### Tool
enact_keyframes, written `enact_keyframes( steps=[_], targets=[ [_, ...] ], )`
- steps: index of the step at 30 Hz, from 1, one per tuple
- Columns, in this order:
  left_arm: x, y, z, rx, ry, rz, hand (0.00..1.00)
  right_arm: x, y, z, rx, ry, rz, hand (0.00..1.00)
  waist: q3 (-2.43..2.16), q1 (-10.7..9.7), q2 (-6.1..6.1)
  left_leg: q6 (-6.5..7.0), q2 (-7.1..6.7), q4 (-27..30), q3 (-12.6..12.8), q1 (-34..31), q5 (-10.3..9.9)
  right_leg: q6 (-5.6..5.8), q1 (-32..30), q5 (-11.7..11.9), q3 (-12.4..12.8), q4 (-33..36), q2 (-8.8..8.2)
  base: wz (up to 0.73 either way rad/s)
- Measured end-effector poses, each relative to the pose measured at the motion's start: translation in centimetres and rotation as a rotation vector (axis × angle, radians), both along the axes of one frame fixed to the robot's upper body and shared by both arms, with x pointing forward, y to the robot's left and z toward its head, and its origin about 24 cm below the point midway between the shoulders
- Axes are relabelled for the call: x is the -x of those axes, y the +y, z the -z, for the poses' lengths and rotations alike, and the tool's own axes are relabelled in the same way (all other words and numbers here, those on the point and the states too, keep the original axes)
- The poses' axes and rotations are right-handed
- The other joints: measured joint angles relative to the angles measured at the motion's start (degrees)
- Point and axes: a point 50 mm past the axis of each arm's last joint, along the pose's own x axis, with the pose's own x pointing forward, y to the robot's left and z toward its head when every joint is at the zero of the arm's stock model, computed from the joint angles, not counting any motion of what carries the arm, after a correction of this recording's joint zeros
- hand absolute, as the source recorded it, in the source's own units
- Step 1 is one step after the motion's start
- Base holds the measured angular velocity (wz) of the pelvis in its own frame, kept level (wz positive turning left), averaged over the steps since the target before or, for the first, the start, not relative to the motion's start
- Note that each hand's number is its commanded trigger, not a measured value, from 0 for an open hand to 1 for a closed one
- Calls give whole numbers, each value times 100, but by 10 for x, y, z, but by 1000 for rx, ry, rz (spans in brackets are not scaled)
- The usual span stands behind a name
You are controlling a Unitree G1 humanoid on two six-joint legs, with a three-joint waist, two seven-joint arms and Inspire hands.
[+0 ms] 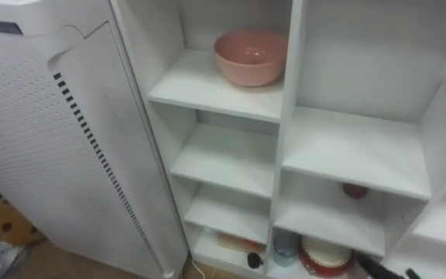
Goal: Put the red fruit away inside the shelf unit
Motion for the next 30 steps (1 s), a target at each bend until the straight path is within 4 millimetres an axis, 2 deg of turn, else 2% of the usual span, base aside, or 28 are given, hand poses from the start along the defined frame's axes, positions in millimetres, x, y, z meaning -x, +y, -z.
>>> enact_keyframes(
  steps=[1,2,3,4,5,8,12,17,20,24,30],
  targets=[
    [4,3,0,-19,10,3,0,20,4,16,-6,58,-13,0,-50,-38,-40,-11,38,-88,11,208,6,31,300,39,-51,-249,78,9],
    [11,5,-1,-38,25,7,0,40,12,33,-20,117,-33,0,-120,-108,-113,-26,54,-215,9,445,-3,57,592,92,-109,-507,151,10],
    [13,5,0,-51,34,19,0,49,17,40,-29,146,-44,0,-148,-148,-131,-32,55,-283,10,566,-4,74,722,138,-117,-627,177,13],
    [16,5,0,-67,47,43,0,67,25,53,-51,196,-62,0,-193,-220,-172,-41,62,-407,35,768,-12,103,969,163,-158,-816,246,8],
    [16,3,1,-76,53,71,0,81,30,61,-68,234,-72,0,-211,-262,-191,-51,57,-520,37,949,-21,134,1175,201,-169,-977,277,6],
    [16,-2,2,-100,56,110,0,107,39,75,-66,318,-119,0,-210,-423,-180,-50,33,-866,95,1478,-21,202,1691,289,-150,-1349,334,-7],
    [14,-4,2,-127,53,152,0,132,53,87,-72,395,-176,0,-213,-618,-178,-57,-19,-1209,190,2004,-24,240,2138,311,-84,-1621,368,-13],
    [18,-14,6,-121,49,99,0,161,72,99,-110,466,-233,0,-202,-686,-129,-94,-4,-1528,443,2666,-46,261,2603,324,203,-1791,425,-27],
    [18,-15,6,-119,37,48,0,176,83,105,-141,498,-232,0,-192,-852,-155,-102,-3,-1615,464,2862,-50,269,2769,328,267,-1903,450,-8],
    [17,-19,7,-114,23,10,0,186,88,108,-129,543,-268,0,-212,-875,-151,-115,22,-1687,603,2989,-57,274,2814,349,511,-1913,497,-24],
    [20,-26,10,-91,32,-29,0,213,97,113,-97,668,-399,0,-242,-903,-172,-133,75,-1736,737,3177,-70,266,2867,366,763,-1916,537,-15]
  ],
)
